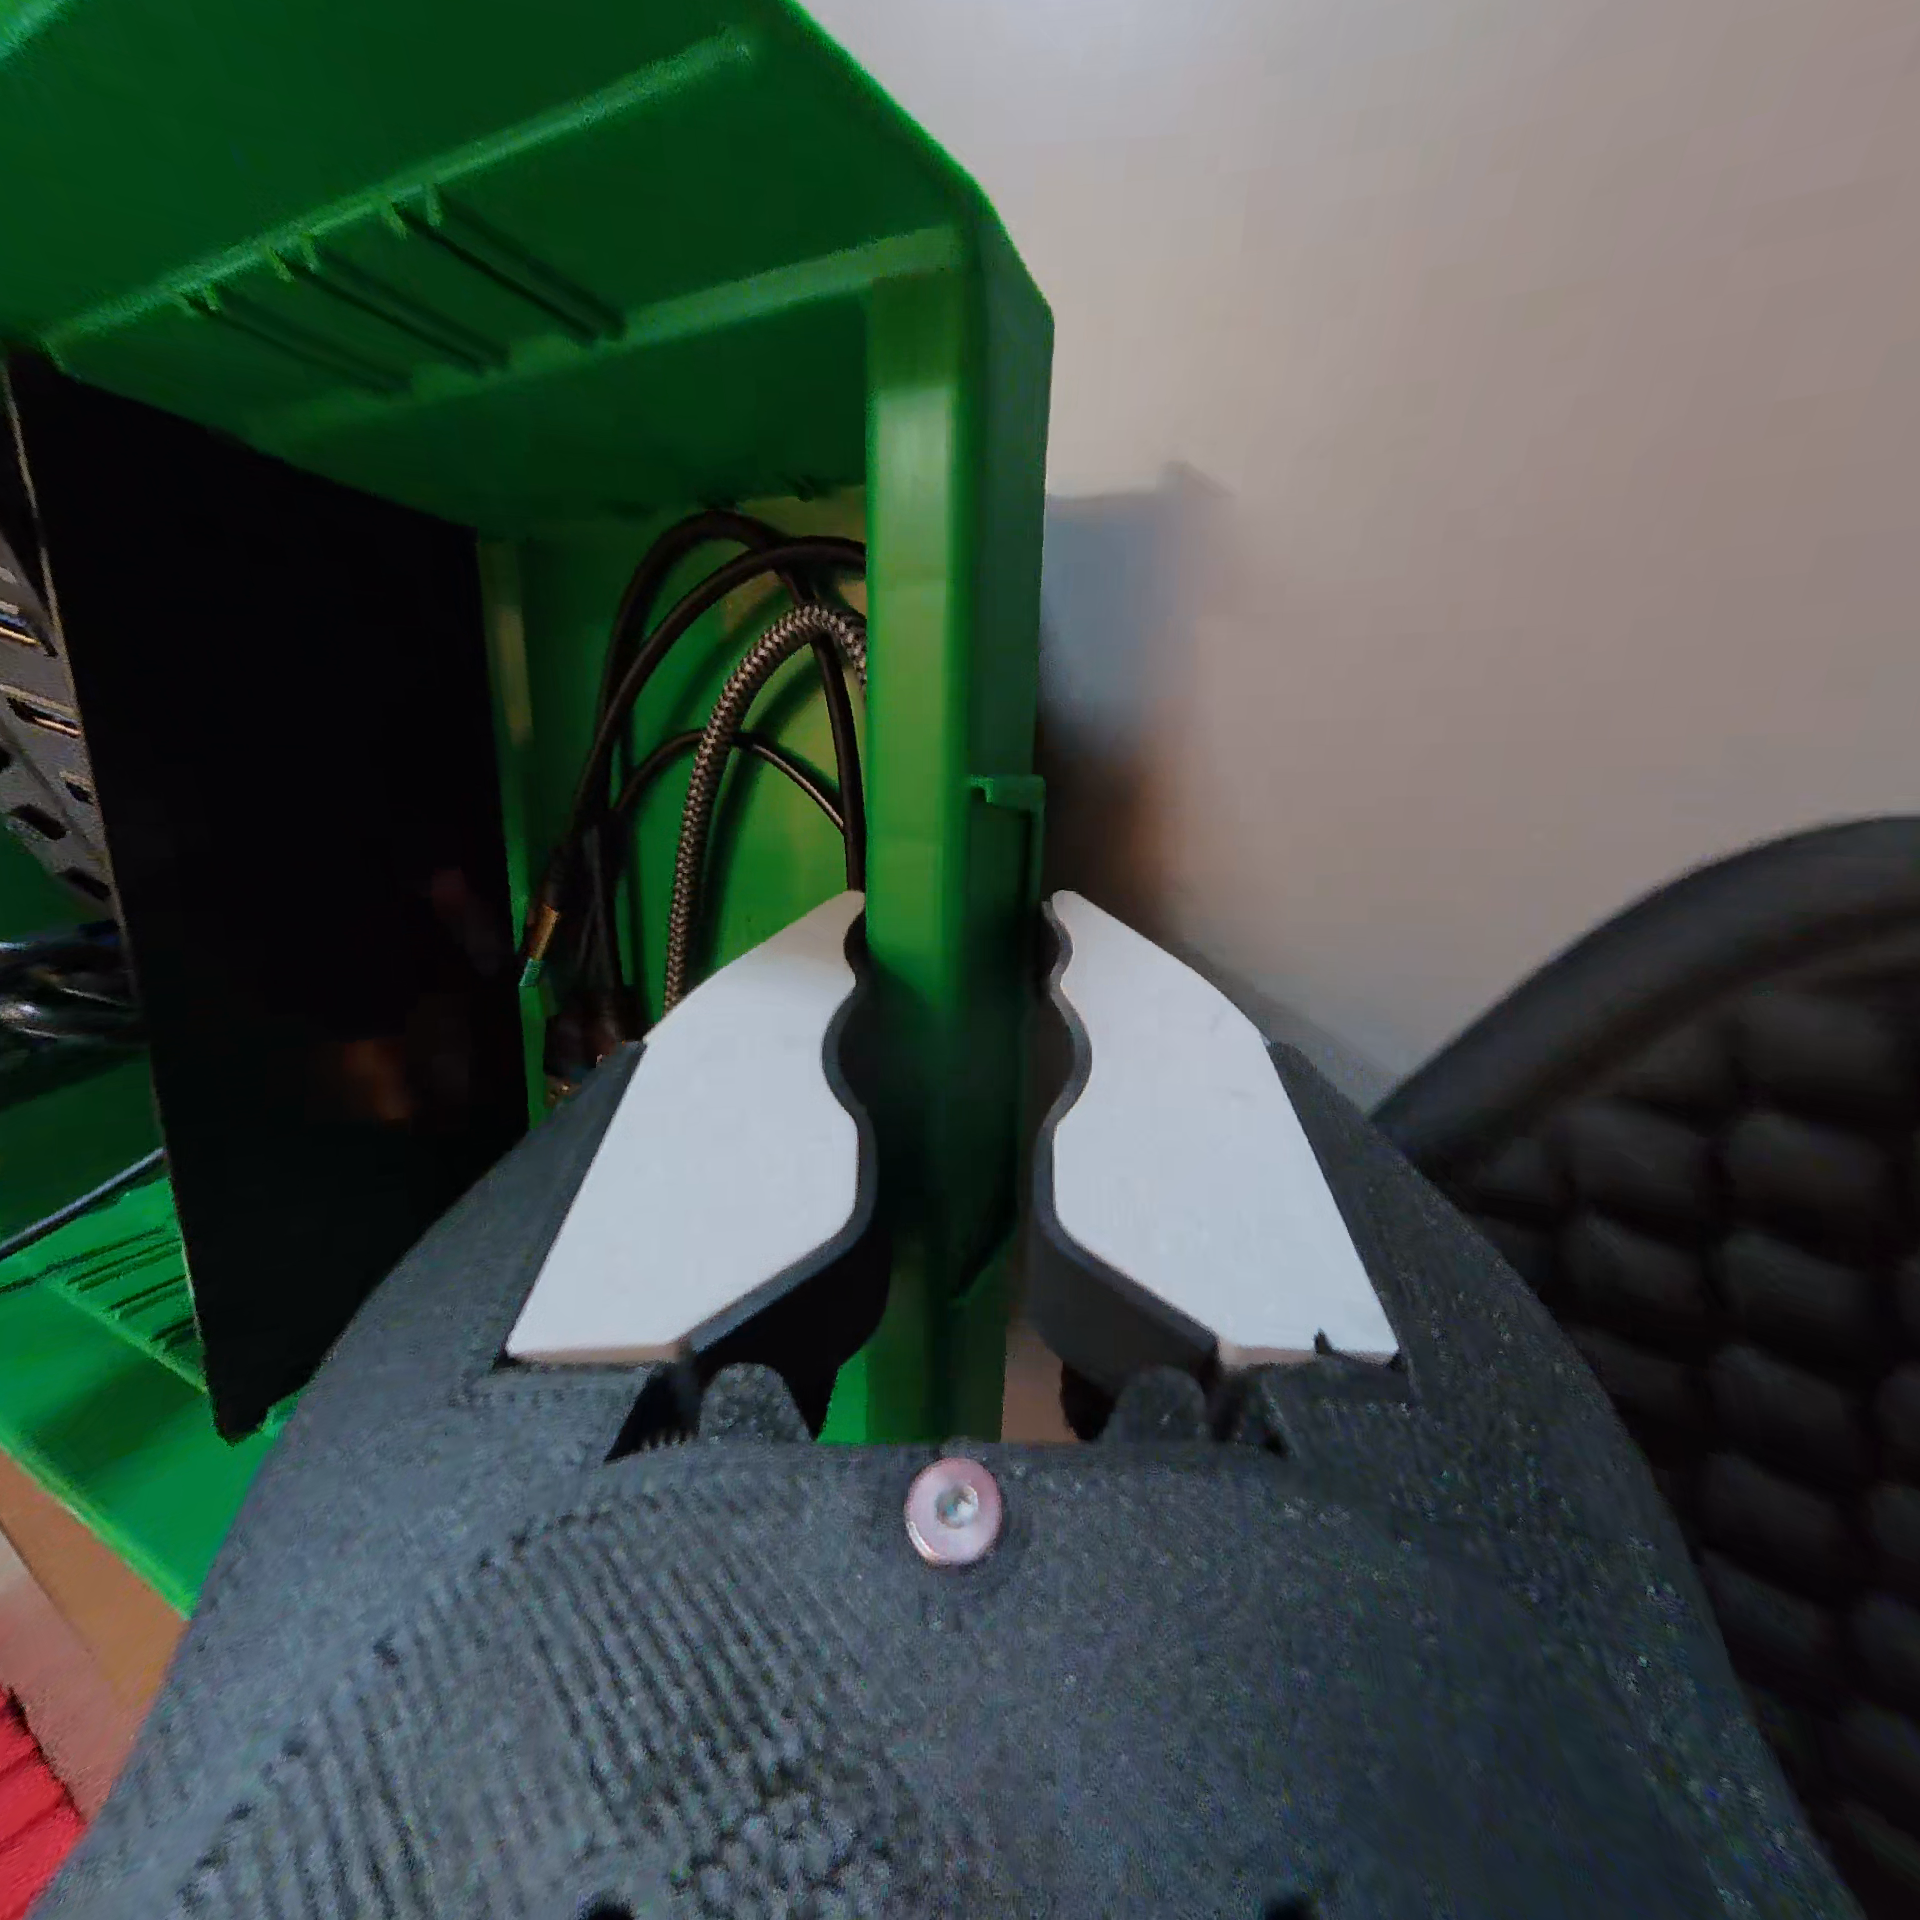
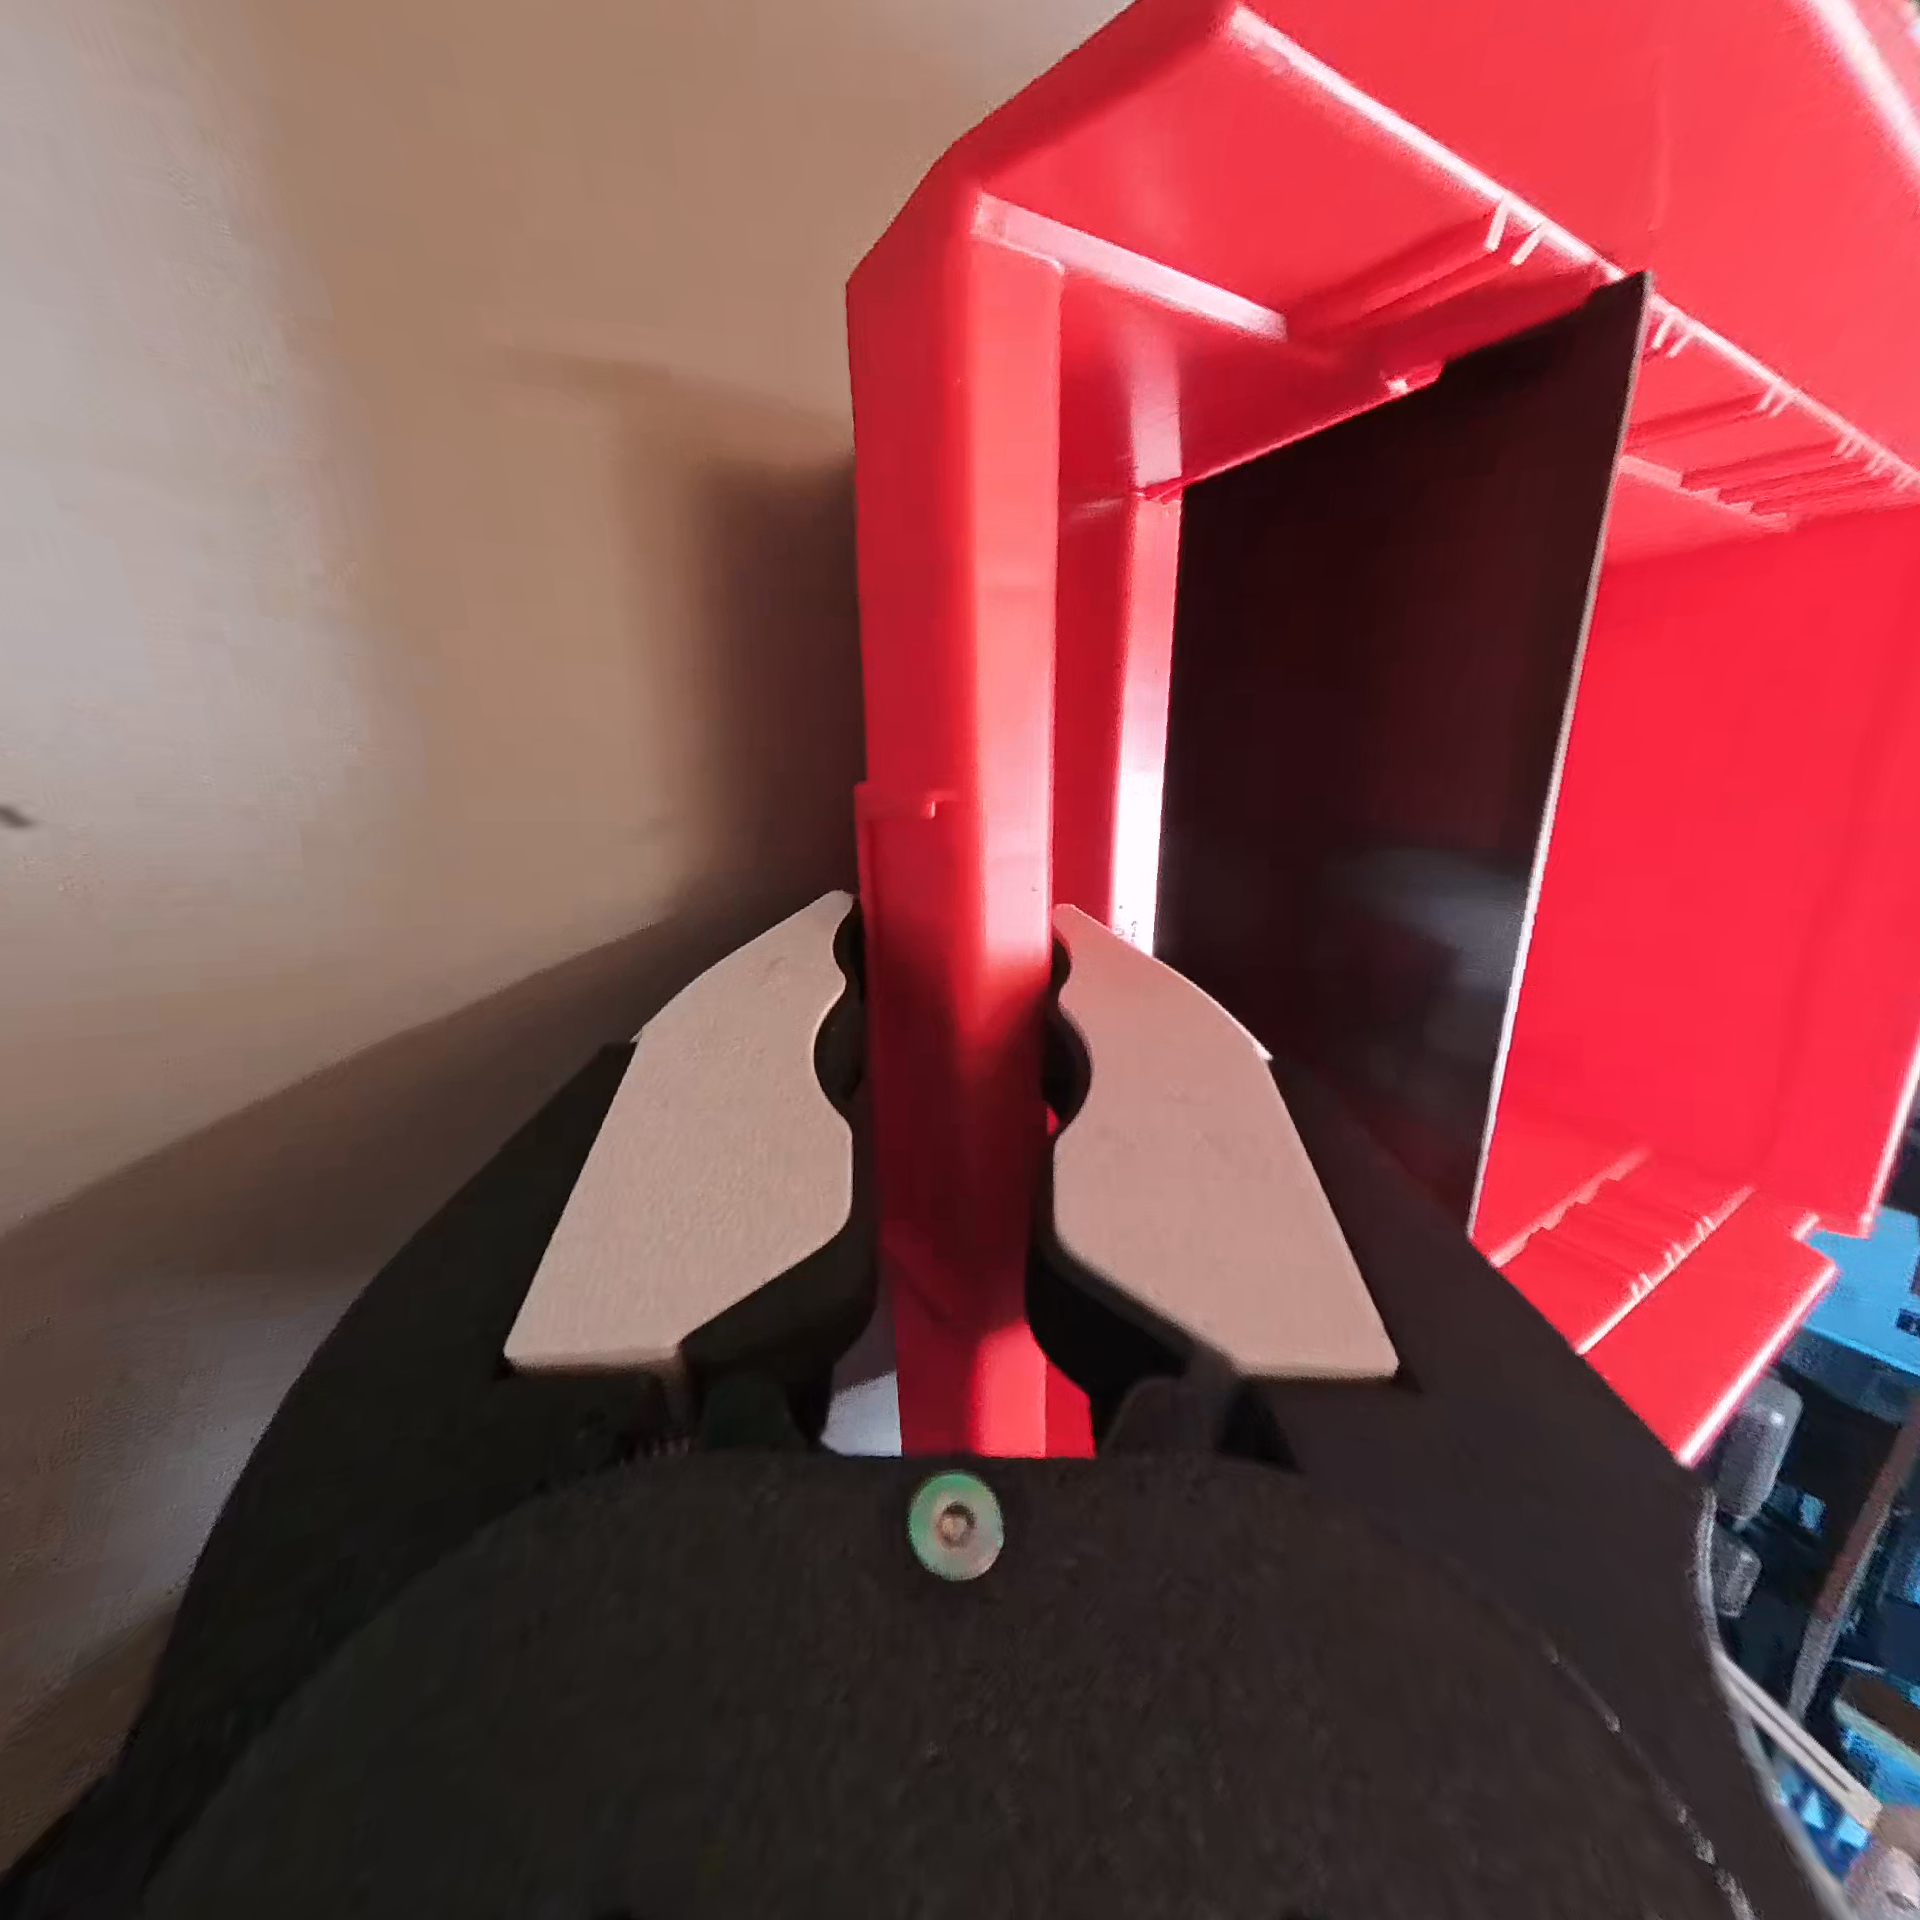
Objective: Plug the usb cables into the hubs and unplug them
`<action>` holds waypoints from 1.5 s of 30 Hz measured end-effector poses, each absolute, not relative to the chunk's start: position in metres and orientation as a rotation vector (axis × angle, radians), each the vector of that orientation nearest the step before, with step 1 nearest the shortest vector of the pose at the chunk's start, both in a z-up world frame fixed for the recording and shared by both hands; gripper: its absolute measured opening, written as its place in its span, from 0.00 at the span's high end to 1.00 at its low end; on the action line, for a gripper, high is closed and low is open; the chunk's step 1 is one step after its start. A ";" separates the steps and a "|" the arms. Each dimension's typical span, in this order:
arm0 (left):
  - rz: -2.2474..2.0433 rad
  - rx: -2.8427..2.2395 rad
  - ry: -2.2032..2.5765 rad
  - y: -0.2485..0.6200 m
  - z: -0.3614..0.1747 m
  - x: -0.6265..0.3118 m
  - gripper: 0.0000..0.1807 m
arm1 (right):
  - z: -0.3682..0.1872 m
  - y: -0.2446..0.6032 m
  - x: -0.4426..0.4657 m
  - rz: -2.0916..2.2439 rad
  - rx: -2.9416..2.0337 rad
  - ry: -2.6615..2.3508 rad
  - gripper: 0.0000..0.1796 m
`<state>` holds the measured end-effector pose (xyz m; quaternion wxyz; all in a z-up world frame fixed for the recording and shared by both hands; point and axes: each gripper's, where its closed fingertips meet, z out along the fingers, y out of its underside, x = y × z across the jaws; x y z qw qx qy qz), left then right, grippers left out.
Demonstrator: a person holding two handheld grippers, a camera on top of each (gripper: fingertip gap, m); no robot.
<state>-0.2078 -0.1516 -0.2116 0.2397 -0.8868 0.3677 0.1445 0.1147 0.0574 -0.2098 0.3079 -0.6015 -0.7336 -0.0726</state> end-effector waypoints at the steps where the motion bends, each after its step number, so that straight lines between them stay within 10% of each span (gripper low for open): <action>1: 0.391 -2.420 1.000 -0.146 -0.211 -0.210 0.84 | -0.210 0.064 0.117 -0.192 -1.609 -1.937 0.83; 22: 0.345 -2.359 0.788 -0.097 -0.203 -0.261 0.79 | -0.183 0.107 0.100 0.077 -1.650 -1.687 0.76; 36: 0.116 -1.939 -0.101 -0.062 -0.058 -0.338 0.73 | -0.106 0.053 0.076 0.841 -1.328 -1.159 0.80; 45: 0.118 -1.999 -0.393 -0.020 -0.088 -0.400 0.67 | -0.103 0.054 0.083 0.900 -1.333 -1.094 0.80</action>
